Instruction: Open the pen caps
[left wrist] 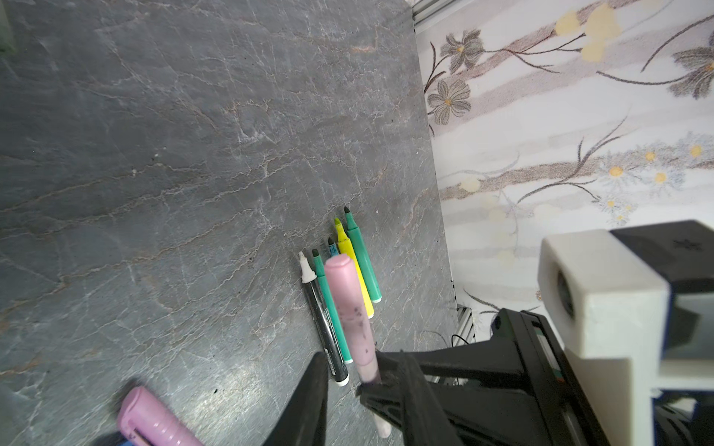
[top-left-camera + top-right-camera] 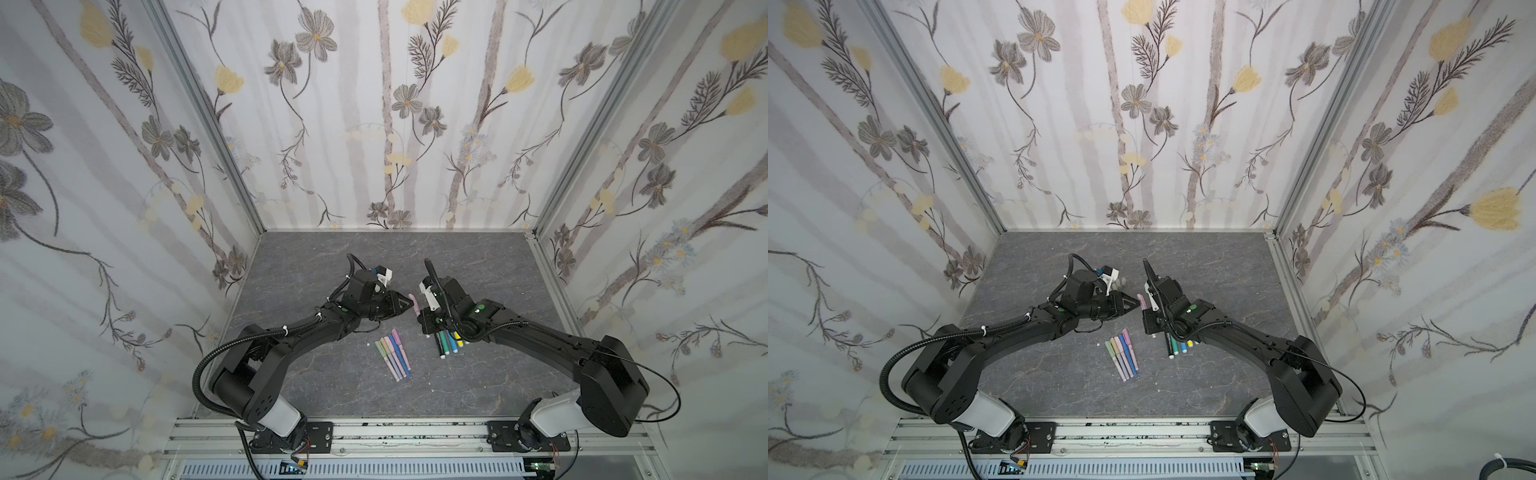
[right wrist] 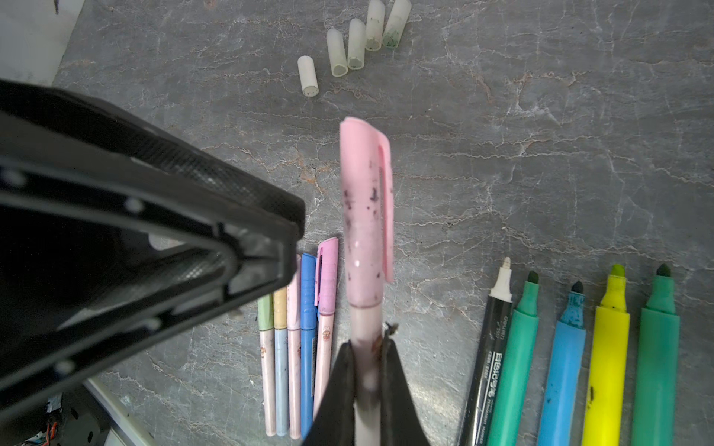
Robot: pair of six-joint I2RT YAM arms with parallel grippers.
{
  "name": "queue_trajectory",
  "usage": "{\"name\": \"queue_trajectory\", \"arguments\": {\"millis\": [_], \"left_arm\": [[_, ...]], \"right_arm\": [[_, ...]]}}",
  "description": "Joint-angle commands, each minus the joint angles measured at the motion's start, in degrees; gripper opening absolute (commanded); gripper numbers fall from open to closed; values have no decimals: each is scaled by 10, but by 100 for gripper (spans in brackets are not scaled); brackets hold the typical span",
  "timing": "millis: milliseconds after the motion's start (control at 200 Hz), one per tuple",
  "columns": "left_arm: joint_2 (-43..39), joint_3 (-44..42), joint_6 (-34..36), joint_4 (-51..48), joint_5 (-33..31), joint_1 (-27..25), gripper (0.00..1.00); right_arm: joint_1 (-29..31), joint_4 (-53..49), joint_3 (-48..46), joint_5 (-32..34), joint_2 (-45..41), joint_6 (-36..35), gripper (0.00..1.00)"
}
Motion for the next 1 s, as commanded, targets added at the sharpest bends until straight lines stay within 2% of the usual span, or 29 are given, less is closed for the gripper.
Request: {"name": "queue_trajectory", "arguments": {"millis": [0, 385, 824, 914, 994], "left_arm": [[15, 11, -7, 31, -2, -3, 30], [58, 36, -4, 39, 2, -6, 30], [77, 38, -7, 53, 9, -7, 2], [77, 38, -8, 54, 11, -6, 0], [78, 38, -8, 55, 12, -7, 0]], "right_arm": [[1, 15, 6, -5, -4, -1, 0], [0, 20, 5, -9, 1, -1, 0], [0, 24, 2, -11, 6, -1, 0], [0, 27, 1, -15, 7, -1, 6], [0, 31, -2, -15, 8, -1, 14]]}}
